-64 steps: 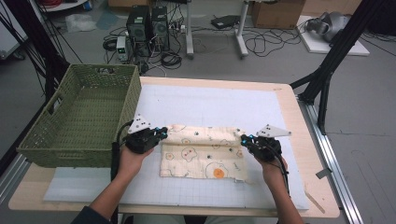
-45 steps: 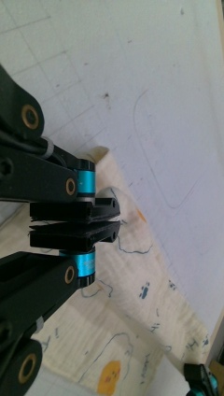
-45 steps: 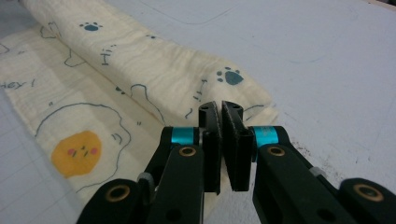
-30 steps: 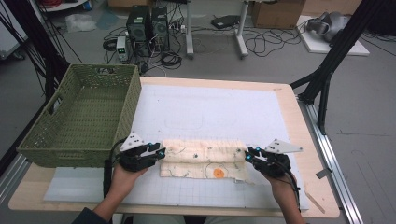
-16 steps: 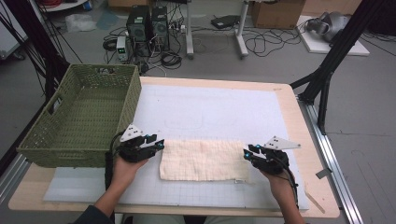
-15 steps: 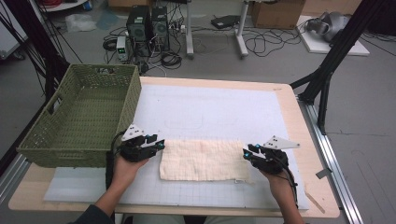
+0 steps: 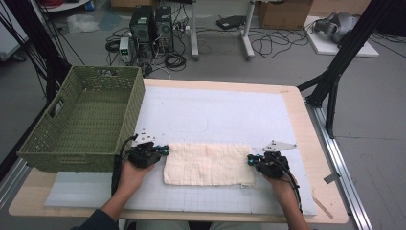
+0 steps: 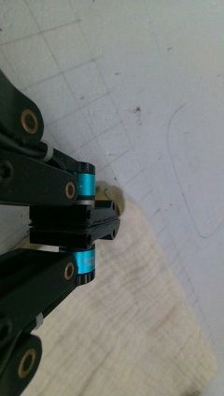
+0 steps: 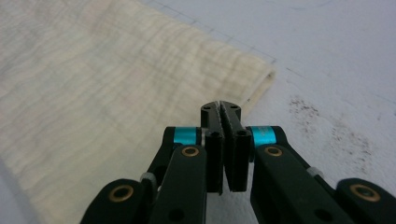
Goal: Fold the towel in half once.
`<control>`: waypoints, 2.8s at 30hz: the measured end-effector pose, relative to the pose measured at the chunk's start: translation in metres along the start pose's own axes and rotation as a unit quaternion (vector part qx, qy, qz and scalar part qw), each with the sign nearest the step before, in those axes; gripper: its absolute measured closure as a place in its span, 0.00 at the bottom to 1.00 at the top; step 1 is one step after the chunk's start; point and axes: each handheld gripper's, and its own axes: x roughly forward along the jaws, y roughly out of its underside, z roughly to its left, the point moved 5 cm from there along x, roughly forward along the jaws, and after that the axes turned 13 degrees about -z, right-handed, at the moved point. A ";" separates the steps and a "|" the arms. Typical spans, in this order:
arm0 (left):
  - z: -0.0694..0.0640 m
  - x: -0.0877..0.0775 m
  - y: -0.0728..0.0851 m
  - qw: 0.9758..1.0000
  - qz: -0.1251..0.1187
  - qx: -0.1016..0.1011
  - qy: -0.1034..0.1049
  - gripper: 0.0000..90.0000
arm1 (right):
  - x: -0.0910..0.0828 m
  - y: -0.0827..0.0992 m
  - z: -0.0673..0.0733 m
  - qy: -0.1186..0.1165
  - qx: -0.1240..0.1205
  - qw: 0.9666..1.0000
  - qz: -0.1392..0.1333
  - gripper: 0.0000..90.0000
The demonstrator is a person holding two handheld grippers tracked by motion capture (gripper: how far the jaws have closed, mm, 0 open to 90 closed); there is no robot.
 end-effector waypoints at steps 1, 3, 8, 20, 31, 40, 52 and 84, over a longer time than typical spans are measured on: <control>0.000 0.000 -0.001 1.000 -0.004 0.001 0.001 0.99 | 0.000 -0.001 0.000 -0.002 -0.005 1.000 -0.004 0.99; 0.000 0.000 -0.003 1.000 -0.013 -0.002 0.000 0.99 | -0.002 -0.004 0.001 0.003 -0.013 1.000 -0.014 0.99; 0.010 0.003 -0.007 0.999 -0.025 -0.020 -0.021 0.99 | -0.006 -0.011 -0.003 0.030 -0.020 0.999 -0.038 0.99; 0.011 0.016 -0.002 0.999 0.001 -0.017 -0.039 0.84 | -0.003 -0.010 -0.006 0.063 -0.037 0.997 -0.014 0.83; 0.023 0.037 -0.022 0.999 -0.019 -0.021 -0.031 0.53 | 0.014 -0.034 -0.027 0.082 -0.033 0.995 -0.044 0.54; 0.023 0.058 -0.009 0.998 0.054 -0.034 -0.001 0.59 | 0.047 -0.025 -0.035 0.032 0.000 0.999 0.007 0.61; 0.022 0.043 -0.011 1.000 0.014 0.003 -0.012 0.96 | 0.046 -0.024 -0.026 0.011 -0.030 0.999 0.020 0.96; 0.000 0.009 -0.005 1.000 0.012 -0.008 0.022 0.49 | 0.013 -0.033 -0.007 0.049 -0.052 0.996 -0.053 0.68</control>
